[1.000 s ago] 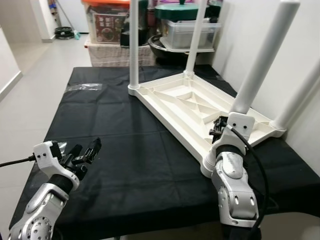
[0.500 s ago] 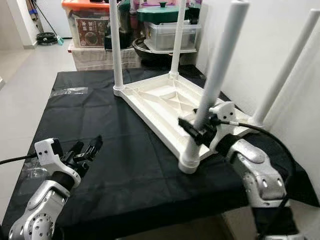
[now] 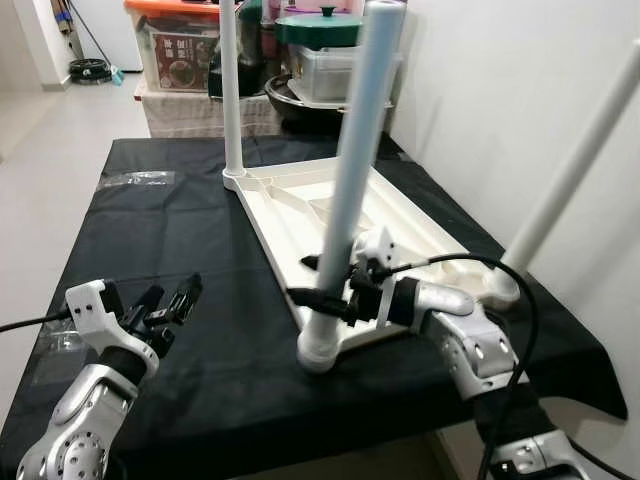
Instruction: Building children table
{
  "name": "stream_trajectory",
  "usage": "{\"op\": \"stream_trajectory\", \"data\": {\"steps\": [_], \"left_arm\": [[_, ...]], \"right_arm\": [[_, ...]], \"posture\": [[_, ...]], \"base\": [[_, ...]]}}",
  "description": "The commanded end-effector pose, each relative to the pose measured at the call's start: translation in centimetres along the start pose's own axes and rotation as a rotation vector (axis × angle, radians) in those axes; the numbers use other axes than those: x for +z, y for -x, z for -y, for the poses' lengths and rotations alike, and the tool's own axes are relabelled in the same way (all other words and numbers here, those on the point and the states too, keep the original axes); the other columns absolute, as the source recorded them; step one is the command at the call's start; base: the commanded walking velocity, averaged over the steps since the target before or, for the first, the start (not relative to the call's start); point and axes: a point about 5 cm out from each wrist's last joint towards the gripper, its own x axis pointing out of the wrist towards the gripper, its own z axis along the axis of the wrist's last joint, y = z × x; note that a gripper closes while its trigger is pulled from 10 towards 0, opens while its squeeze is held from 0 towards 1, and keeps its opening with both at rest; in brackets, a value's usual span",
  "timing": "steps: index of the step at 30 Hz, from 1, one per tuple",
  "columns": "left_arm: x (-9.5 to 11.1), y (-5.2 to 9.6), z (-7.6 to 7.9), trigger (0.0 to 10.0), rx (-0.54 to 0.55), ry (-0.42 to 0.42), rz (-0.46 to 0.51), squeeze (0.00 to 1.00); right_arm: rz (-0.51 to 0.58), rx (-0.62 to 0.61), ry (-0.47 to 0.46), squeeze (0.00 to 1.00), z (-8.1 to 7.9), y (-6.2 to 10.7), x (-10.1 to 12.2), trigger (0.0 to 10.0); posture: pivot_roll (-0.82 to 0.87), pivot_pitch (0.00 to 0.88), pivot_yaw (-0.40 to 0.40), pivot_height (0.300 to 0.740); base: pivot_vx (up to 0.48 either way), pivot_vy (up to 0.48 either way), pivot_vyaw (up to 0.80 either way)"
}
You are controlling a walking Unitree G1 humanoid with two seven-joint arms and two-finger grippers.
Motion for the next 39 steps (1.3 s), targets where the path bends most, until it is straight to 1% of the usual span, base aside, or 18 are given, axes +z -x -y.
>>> {"op": "stream_trajectory", "data": {"steps": [1, 7, 9, 10, 11, 12, 13, 18, 21, 25, 29, 30, 32, 33, 34, 35, 37, 39], "left_arm": [[0.1, 0.0, 0.1, 10.0, -0.003, -0.005, 0.005, 0.0], [0.0, -0.2, 0.1, 10.0, -0.005, -0.002, 0.001, 0.0], [-0.1, -0.2, 0.1, 10.0, -0.006, -0.003, -0.003, 0.0], [-0.1, -0.2, 0.1, 10.0, -0.006, -0.003, -0.003, 0.0], [-0.1, -0.1, 0.1, 10.0, -0.005, -0.003, -0.005, 0.0], [-0.1, -0.1, 0.1, 10.0, -0.005, -0.003, -0.005, 0.0], [-0.2, -0.1, 0.1, 10.0, -0.003, -0.003, -0.008, 0.0], [-0.2, 0.1, 0.0, 10.0, 0.0, -0.004, -0.011, 0.0], [-0.3, 0.1, -0.1, 10.0, 0.006, -0.003, -0.018, 0.0], [-0.7, -0.2, 0.2, 10.0, -0.001, 0.006, -0.025, 0.0], [-0.8, -0.5, 0.4, 10.0, -0.007, 0.01, -0.025, 0.0], [-0.6, -0.5, 0.2, 10.0, -0.006, 0.008, -0.023, 0.0], [-0.5, -0.5, 0.1, 10.0, -0.004, 0.007, -0.021, 0.0], [-0.3, -0.4, -0.1, 10.0, -0.002, 0.006, -0.019, 0.0], [-0.3, -0.4, -0.1, 10.0, -0.002, 0.006, -0.019, 0.0], [-0.2, -0.3, -0.2, 10.0, -0.001, 0.003, -0.018, 0.0], [-0.2, -0.3, -0.2, 10.0, 0.0, 0.002, -0.017, 0.0], [-0.1, -0.2, -0.3, 10.0, 0.002, 0.0, -0.016, 0.0]], "right_arm": [[0.023, 0.068, 0.012, 0.0, -0.7, -0.1, 0.2, 0.9], [0.038, -0.06, -0.02, 0.0, -1.1, 0.9, -1.6, 0.0], [-0.021, -0.294, 0.002, 0.0, 0.0, 1.1, -2.8, 0.0], [-0.021, -0.294, 0.002, 0.0, 0.0, 1.1, -2.8, 0.0], [-0.073, -0.478, -0.001, 0.0, 0.9, 1.6, -3.6, 0.0], [-0.073, -0.478, -0.001, 0.0, 0.9, 1.6, -3.6, 0.0], [-0.119, -0.672, 0.007, 0.0, 1.4, 2.5, -4.3, 0.0], [-0.178, -0.935, -0.013, 0.0, 1.3, 4.3, -5.1, 0.0], [-0.338, -1.467, 0.165, 0.0, -0.6, 10.0, -3.6, 0.0], [-0.315, -1.734, 0.151, 0.0, -1.2, 12.1, -2.8, 0.0], [-0.268, -1.805, 0.119, 0.0, -1.0, 11.8, -2.7, 0.0], [-0.232, -1.816, 0.085, 0.0, -0.7, 10.8, -2.7, 2.2], [-0.21, -1.819, 0.064, 0.0, -0.5, 10.1, -2.7, 2.2], [-0.151, -1.782, 0.038, 0.0, -0.2, 9.2, -2.4, 10.0], [-0.151, -1.782, 0.038, 0.0, -0.2, 9.2, -2.4, 10.0], [-0.109, -1.756, 0.027, 1.0, 0.0, 8.7, -2.0, 10.0], [-0.085, -1.73, 0.016, 1.0, 0.1, 8.3, -1.6, 10.0], [0.019, -1.529, -0.003, 1.0, 1.6, 6.8, 0.0, 10.0]], "posture": [[0.01, 0.0, -0.113, 0.74], [-0.01, 0.0, -0.103, 0.74], [-0.01, 0.0, -0.1, 0.74], [-0.01, 0.0, -0.1, 0.74], [-0.02, 0.0, -0.099, 0.74], [-0.02, 0.0, -0.099, 0.74], [-0.02, 0.0, -0.099, 0.74], [-0.02, 0.0, -0.094, 0.74], [-0.06, 0.0, -0.082, 0.74], [-0.06, 0.0, -0.076, 0.74], [-0.05, 0.0, -0.077, 0.74], [-0.05, 0.0, -0.077, 0.74], [-0.05, 0.0, -0.076, 0.74], [-0.04, 0.0, -0.079, 0.74], [-0.04, 0.0, -0.079, 0.74], [-0.04, 0.0, -0.08, 0.74], [-0.04, 0.0, -0.08, 0.74], [-0.04, 0.0, -0.081, 0.74]], "base": [[0.0, 0.0, 0.0], [0.0, 0.0, 0.0], [0.0, 0.0, 0.0], [0.0, 0.0, 0.0], [0.0, 0.0, 0.0], [0.0, 0.0, 0.0], [0.0, 0.0, 0.0], [0.0, 0.0, 0.0], [0.0, 0.0, 0.0], [0.0, 0.0, 0.0], [0.0, 0.0, 0.0], [0.0, 0.0, 0.0], [0.0, 0.0, 0.0], [0.0, 0.0, 0.0], [0.0, 0.0, 0.0], [0.0, 0.0, 0.0], [0.0, 0.0, 0.0], [0.0, 0.0, 0.0]]}}
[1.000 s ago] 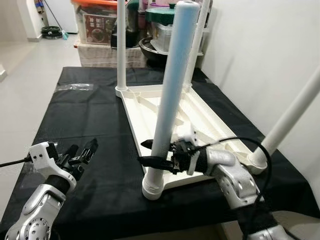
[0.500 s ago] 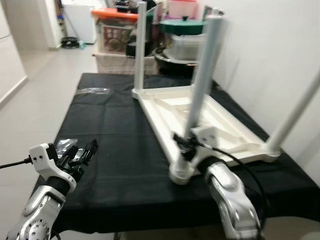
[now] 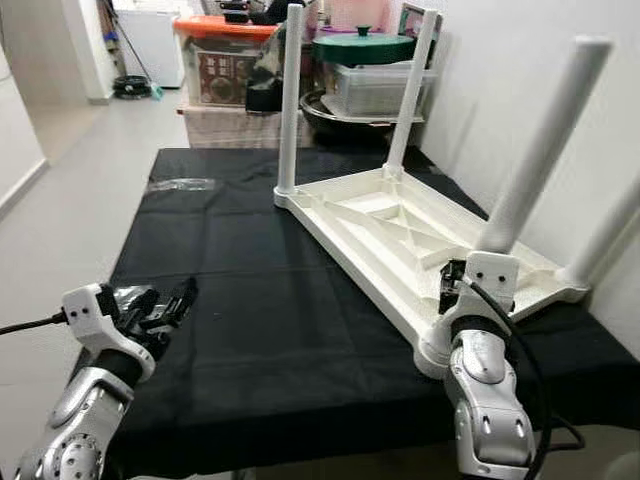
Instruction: Building children table
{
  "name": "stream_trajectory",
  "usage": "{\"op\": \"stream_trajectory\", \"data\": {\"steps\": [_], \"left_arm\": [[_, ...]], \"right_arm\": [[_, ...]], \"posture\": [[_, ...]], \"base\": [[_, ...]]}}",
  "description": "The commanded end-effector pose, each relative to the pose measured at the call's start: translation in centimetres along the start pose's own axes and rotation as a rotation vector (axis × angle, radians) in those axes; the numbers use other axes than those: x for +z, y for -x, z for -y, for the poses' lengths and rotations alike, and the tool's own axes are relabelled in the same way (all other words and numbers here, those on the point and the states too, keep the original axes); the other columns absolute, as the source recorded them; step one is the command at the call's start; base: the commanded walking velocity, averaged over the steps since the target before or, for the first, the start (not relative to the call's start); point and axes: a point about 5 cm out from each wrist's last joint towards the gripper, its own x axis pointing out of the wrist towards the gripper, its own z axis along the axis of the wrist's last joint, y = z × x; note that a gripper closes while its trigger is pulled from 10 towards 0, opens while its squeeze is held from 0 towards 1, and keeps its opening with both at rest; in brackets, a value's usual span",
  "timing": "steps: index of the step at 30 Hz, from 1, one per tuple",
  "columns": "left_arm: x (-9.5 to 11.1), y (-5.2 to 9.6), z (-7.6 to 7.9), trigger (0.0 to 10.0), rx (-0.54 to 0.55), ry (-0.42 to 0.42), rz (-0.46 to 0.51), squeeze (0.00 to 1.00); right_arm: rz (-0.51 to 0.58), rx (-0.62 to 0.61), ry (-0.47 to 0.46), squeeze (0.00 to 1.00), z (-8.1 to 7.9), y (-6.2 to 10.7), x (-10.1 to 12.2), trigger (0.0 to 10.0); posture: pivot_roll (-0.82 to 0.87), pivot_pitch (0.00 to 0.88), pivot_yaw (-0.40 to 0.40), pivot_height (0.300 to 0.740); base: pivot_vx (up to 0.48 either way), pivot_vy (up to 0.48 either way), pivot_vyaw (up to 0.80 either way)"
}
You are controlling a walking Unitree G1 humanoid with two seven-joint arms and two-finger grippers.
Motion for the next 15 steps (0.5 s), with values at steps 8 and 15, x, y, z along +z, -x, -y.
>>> {"op": "stream_trajectory", "data": {"steps": [8, 15], "left_arm": [[-0.3, -0.5, 0.4, 10.0, -0.024, 0.001, -0.014, 0.0], [-0.2, -0.5, 0.7, 10.0, -0.021, -0.002, 0.001, 0.0]], "right_arm": [[0.179, 0.912, -0.064, 0.0, -2.3, -3.7, 4.7, 10.0], [0.01, 1.3, 0.074, 0.0, -6.0, -3.6, 1.1, 9.9]], "posture": [[-0.03, 0.0, -0.082, 0.74], [0.01, 0.0, -0.114, 0.74]], "base": [[0.0, 0.0, 0.0], [0.0, 0.0, 0.0]]}}
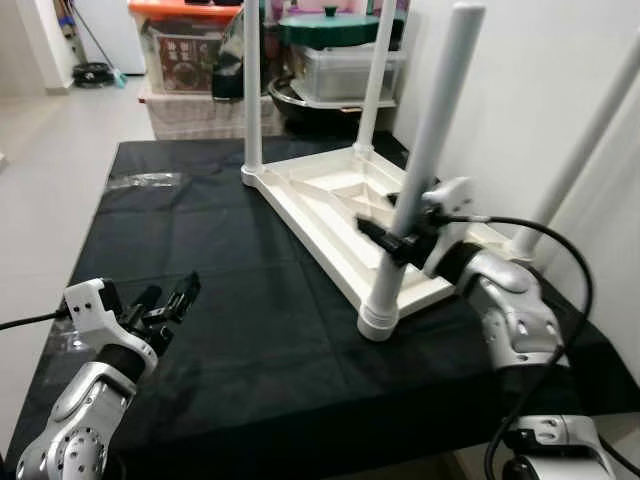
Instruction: Building children table
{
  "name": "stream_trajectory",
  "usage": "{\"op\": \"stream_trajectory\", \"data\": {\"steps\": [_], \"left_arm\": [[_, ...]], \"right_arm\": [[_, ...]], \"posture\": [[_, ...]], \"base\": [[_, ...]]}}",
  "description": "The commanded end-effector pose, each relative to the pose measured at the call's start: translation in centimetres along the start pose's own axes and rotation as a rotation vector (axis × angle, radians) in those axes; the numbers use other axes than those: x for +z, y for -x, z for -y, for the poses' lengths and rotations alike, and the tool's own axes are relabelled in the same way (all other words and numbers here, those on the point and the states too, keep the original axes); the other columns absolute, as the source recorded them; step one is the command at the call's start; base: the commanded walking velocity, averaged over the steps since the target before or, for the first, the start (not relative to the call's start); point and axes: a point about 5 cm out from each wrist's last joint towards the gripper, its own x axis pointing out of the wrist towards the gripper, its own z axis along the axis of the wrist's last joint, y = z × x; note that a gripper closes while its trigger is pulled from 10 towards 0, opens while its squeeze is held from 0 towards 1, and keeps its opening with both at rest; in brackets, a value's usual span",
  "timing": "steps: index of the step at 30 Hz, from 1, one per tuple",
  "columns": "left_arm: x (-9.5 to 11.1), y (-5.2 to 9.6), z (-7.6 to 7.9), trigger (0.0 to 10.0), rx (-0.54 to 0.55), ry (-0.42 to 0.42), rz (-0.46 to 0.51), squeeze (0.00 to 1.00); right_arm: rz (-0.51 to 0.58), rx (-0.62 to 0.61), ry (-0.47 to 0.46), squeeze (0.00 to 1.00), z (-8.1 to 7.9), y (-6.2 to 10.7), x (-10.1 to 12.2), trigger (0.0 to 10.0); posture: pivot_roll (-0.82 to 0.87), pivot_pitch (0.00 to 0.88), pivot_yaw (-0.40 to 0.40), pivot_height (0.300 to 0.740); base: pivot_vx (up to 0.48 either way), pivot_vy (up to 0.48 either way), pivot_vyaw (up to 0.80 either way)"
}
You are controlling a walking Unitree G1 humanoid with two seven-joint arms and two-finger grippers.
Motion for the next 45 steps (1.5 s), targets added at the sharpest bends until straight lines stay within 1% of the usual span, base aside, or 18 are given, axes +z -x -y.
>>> {"op": "stream_trajectory", "data": {"steps": [1, 2, 3, 4, 13, 18, 19, 22, 28, 29, 30, 31, 32, 38, 39, 40, 42, 45], "left_arm": [[-0.3, 0.1, 0.2, 10.0, 0.0, -0.002, -0.002, 0.0], [-0.3, 0.2, 0.3, 10.0, 0.003, -0.002, 0.0, 0.0], [-0.3, 0.4, 0.3, 10.0, 0.006, -0.002, 0.002, 0.0], [-0.3, 0.4, 0.3, 10.0, 0.008, -0.002, 0.003, 0.0], [0.0, 1.1, -0.2, 10.0, 0.025, -0.011, 0.008, 0.0], [-0.6, 0.8, 0.1, 10.0, 0.015, 0.006, -0.003, 0.0], [-0.6, 0.8, 0.1, 10.0, 0.015, 0.006, -0.003, 0.0], [-0.7, 0.8, 0.0, 10.0, 0.014, 0.009, -0.01, 0.0], [-0.8, 0.3, 0.2, 10.0, -0.012, 0.009, -0.029, 0.0], [-0.8, 0.3, 0.2, 10.0, -0.012, 0.009, -0.029, 0.0], [-0.8, 0.2, 0.2, 10.0, -0.015, 0.008, -0.03, 0.0], [-0.7, 0.1, 0.2, 10.0, -0.017, 0.007, -0.029, 0.0], [-0.7, 0.0, 0.2, 10.0, -0.018, 0.008, -0.029, 0.0], [-0.8, 0.2, 0.2, 10.0, -0.017, 0.01, -0.028, 0.0], [-0.9, 0.3, 0.1, 10.0, -0.012, 0.012, -0.028, 0.0], [-0.9, 0.3, 0.1, 10.0, -0.012, 0.012, -0.028, 0.0], [-0.9, 0.2, 0.1, 10.0, -0.012, 0.011, -0.027, 0.0], [-0.8, 0.1, 0.1, 10.0, -0.015, 0.007, -0.021, 0.0]], "right_arm": [[-0.054, 0.17, 0.004, 0.0, -2.3, -2.0, -1.2, 9.9], [-0.056, 0.208, 0.0, 0.0, -3.2, -2.9, -1.5, 3.7], [-0.044, 0.245, -0.005, 0.0, -3.8, -3.5, -1.6, 0.7], [-0.034, 0.268, -0.01, 0.0, -4.0, -3.9, -1.6, 0.0], [0.08, 0.247, -0.022, 0.0, -4.5, -3.2, -0.4, 0.0], [-0.124, -0.697, -0.008, 0.0, -2.0, 1.7, -3.5, 0.0], [-0.124, -0.697, -0.008, 0.0, -2.0, 1.7, -3.5, 0.0], [-0.2, -1.046, 0.054, 0.0, -2.1, 5.6, -4.3, 0.0], [-0.214, -1.298, 0.031, 0.0, -2.7, 8.5, -3.7, 0.0], [-0.214, -1.298, 0.031, 0.0, -2.7, 8.5, -3.7, 0.0], [-0.217, -1.271, 0.02, 0.0, -2.6, 8.1, -3.7, 1.3], [-0.219, -1.202, -0.005, 0.0, -2.6, 7.3, -3.8, 10.0], [-0.183, -1.139, -0.025, 1.0, -2.7, 6.7, -3.6, 10.0], [-0.073, -0.951, -0.052, 1.0, -2.4, 4.7, -2.3, 10.0], [0.017, -0.639, -0.027, 0.0, -0.8, 3.0, -0.1, 10.0], [0.017, -0.639, -0.027, 0.0, -0.8, 3.0, -0.1, 10.0], [0.027, -0.35, 0.039, 0.0, 0.3, 2.9, 0.8, 10.0], [-0.014, -0.188, 0.068, 0.0, 0.9, 3.0, 0.8, 10.0]], "posture": [[0.01, 0.0, -0.114, 0.74], [0.02, 0.0, -0.12, 0.74], [0.02, 0.0, -0.122, 0.74], [0.03, 0.0, -0.124, 0.74], [0.01, 0.0, -0.129, 0.74], [-0.04, 0.0, -0.113, 0.74], [-0.04, 0.0, -0.113, 0.74], [-0.05, 0.0, -0.104, 0.74], [-0.07, 0.0, -0.081, 0.74], [-0.07, 0.0, -0.081, 0.74], [-0.07, 0.0, -0.082, 0.74], [-0.07, 0.0, -0.082, 0.74], [-0.07, 0.0, -0.082, 0.74], [-0.06, 0.0, -0.082, 0.74], [-0.06, 0.0, -0.077, 0.74], [-0.06, 0.0, -0.077, 0.74], [-0.05, 0.0, -0.082, 0.74], [-0.04, 0.0, -0.092, 0.74]], "base": [[0.0, 0.0, 0.0], [0.0, 0.0, 0.0], [0.0, 0.0, 0.0], [0.0, 0.0, 0.0], [0.0, 0.0, 0.0], [0.0, 0.0, 0.0], [0.0, 0.0, 0.0], [0.0, 0.0, 0.0], [0.0, 0.0, 0.0], [0.0, 0.0, 0.0], [0.0, 0.0, 0.0], [0.0, 0.0, 0.0], [0.0, 0.0, 0.0], [0.0, 0.0, 0.0], [0.0, 0.0, 0.0], [0.0, 0.0, 0.0], [0.0, 0.0, 0.0], [0.0, 0.0, 0.0]]}}
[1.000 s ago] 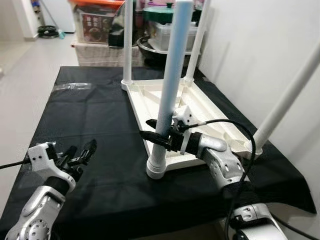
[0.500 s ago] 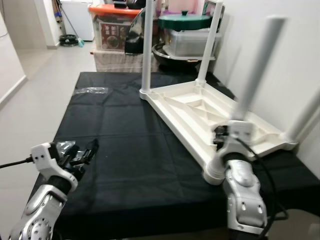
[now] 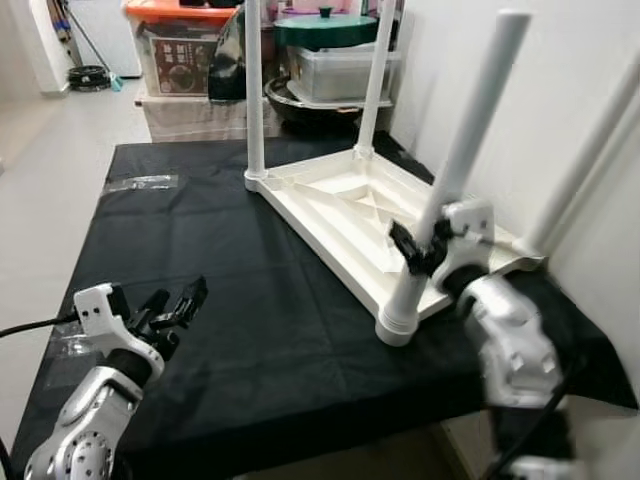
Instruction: Building children table
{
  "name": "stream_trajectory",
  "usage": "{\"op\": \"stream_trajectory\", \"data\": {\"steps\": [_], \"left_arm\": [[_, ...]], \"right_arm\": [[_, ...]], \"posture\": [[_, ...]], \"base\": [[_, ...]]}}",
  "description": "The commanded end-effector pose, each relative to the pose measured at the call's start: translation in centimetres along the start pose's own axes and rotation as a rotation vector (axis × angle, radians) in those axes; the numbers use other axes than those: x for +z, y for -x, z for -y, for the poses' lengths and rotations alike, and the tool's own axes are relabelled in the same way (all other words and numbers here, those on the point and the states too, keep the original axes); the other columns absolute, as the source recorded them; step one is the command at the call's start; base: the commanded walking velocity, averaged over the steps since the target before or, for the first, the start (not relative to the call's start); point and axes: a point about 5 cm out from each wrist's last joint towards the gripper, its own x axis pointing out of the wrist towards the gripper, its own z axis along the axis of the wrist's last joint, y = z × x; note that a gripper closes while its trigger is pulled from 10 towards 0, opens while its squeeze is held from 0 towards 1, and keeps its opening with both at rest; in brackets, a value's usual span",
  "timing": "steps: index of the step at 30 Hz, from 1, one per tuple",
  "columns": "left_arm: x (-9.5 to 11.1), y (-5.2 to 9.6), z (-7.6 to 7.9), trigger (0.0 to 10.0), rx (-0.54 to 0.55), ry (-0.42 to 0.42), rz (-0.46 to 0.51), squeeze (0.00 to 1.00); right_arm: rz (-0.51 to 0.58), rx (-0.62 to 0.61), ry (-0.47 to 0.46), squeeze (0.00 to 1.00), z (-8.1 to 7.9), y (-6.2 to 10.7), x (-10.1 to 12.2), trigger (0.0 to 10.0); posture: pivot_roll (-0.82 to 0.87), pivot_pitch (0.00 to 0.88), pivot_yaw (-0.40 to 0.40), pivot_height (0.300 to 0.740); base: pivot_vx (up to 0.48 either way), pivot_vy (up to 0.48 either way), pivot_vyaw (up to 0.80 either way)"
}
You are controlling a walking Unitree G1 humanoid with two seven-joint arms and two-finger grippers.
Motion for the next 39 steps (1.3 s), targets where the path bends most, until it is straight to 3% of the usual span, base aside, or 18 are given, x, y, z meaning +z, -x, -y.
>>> {"op": "stream_trajectory", "data": {"steps": [1, 3, 7, 8, 10, 11, 16, 21, 23, 24, 25, 29, 31, 32, 34, 36, 37, 39], "left_arm": [[0.0, -0.1, -0.1, 10.0, 0.003, -0.002, -0.002, 0.0], [0.1, -0.1, -0.2, 10.0, 0.004, -0.002, 0.001, 0.0], [0.0, -0.3, 0.2, 10.0, 0.003, -0.004, 0.009, 0.0], [0.1, -0.2, 0.3, 10.0, 0.006, -0.004, 0.016, 0.0], [0.2, -0.1, 0.3, 10.0, 0.007, -0.003, 0.02, 0.0], [0.2, 0.1, 0.2, 10.0, 0.014, -0.005, 0.024, 0.0], [0.3, 1.1, -0.3, 10.0, 0.037, -0.013, 0.019, 0.0], [0.3, 0.8, -0.2, 10.0, 0.032, -0.013, 0.014, 0.0], [0.4, 0.6, -0.2, 10.0, 0.027, -0.012, 0.012, 0.0], [0.4, 0.5, -0.2, 10.0, 0.025, -0.012, 0.011, 0.0], [0.4, 0.5, -0.2, 10.0, 0.025, -0.012, 0.011, 0.0], [0.3, 0.6, -0.2, 10.0, 0.019, -0.01, -0.001, 0.0], [0.2, 0.6, -0.3, 10.0, 0.019, -0.01, -0.006, 0.0], [0.2, 0.6, -0.3, 10.0, 0.019, -0.01, -0.006, 0.0], [0.1, 0.5, -0.2, 10.0, 0.019, -0.009, -0.009, 0.0], [0.1, 0.5, -0.2, 10.0, 0.019, -0.009, -0.009, 0.0], [0.0, 0.4, -0.2, 10.0, 0.017, -0.008, -0.011, 0.0], [0.0, 0.3, -0.1, 10.0, 0.016, -0.007, -0.012, 0.0]], "right_arm": [[-0.045, 0.16, -0.033, 0.0, -1.0, -0.8, -1.4, 10.0], [-0.068, 0.216, -0.029, 0.0, -1.1, -1.1, -1.7, 10.0], [-0.091, 0.362, -0.061, 0.0, -2.9, -4.1, -2.3, 10.0], [-0.073, 0.391, -0.073, 0.0, -3.8, -4.8, -2.2, 6.0], [-0.061, 0.411, -0.082, 0.0, -4.3, -5.2, -2.1, 6.0], [-0.037, 0.467, -0.099, 0.0, -5.1, -5.5, -2.0, 0.5], [0.121, 0.732, -0.174, 0.0, -8.0, -4.9, -0.7, 0.0], [0.176, 0.782, -0.264, 0.0, -9.0, -2.6, -0.9, 0.0], [0.146, 0.674, -0.255, 0.0, -8.9, -2.4, -1.8, 0.0], [0.107, 0.51, -0.238, 0.0, -8.3, -2.6, -2.7, 0.0], [0.107, 0.51, -0.238, 0.0, -8.3, -2.6, -2.7, 0.0], [-0.091, -0.186, -0.152, 0.0, -4.7, -1.4, -5.7, 0.0], [-0.175, -0.401, -0.142, 0.0, -3.7, -0.3, -6.7, 0.0], [-0.175, -0.401, -0.142, 0.0, -3.7, -0.3, -6.7, 0.0], [-0.291, -0.678, -0.082, 0.0, -2.3, 2.1, -7.9, 0.0], [-0.291, -0.678, -0.082, 0.0, -2.3, 2.1, -7.9, 0.0], [-0.38, -0.948, -0.026, 0.0, -0.9, 4.9, -8.5, 0.0], [-0.41, -1.036, -0.018, 0.0, -0.5, 5.9, -8.7, 0.0]], "posture": [[-0.04, 0.0, -0.092, 0.74], [-0.04, 0.0, -0.092, 0.74], [-0.01, 0.0, -0.115, 0.74], [0.02, 0.0, -0.134, 0.74], [0.02, 0.0, -0.134, 0.74], [0.03, 0.0, -0.136, 0.74], [0.03, 0.0, -0.127, 0.74], [0.01, 0.0, -0.114, 0.74], [0.0, 0.0, -0.109, 0.74], [-0.01, 0.0, -0.103, 0.74], [-0.01, 0.0, -0.103, 0.74], [-0.03, 0.0, -0.087, 0.74], [-0.04, 0.0, -0.085, 0.74], [-0.04, 0.0, -0.085, 0.74], [-0.04, 0.0, -0.08, 0.74], [-0.04, 0.0, -0.08, 0.74], [-0.04, 0.0, -0.08, 0.74], [-0.04, 0.0, -0.08, 0.74]], "base": [[0.0, 0.0, 0.0], [0.0, 0.0, 0.0], [0.0, 0.0, 0.0], [0.0, 0.0, 0.0], [0.0, 0.0, 0.0], [0.0, 0.0, 0.0], [0.0, 0.0, 0.0], [0.0, 0.0, 0.0], [0.0, 0.0, 0.0], [0.0, 0.0, 0.0], [0.0, 0.0, 0.0], [0.0, 0.0, 0.0], [0.0, 0.0, 0.0], [0.0, 0.0, 0.0], [0.0, 0.0, 0.0], [0.0, 0.0, 0.0], [0.0, 0.0, 0.0], [0.0, 0.0, 0.0]]}}
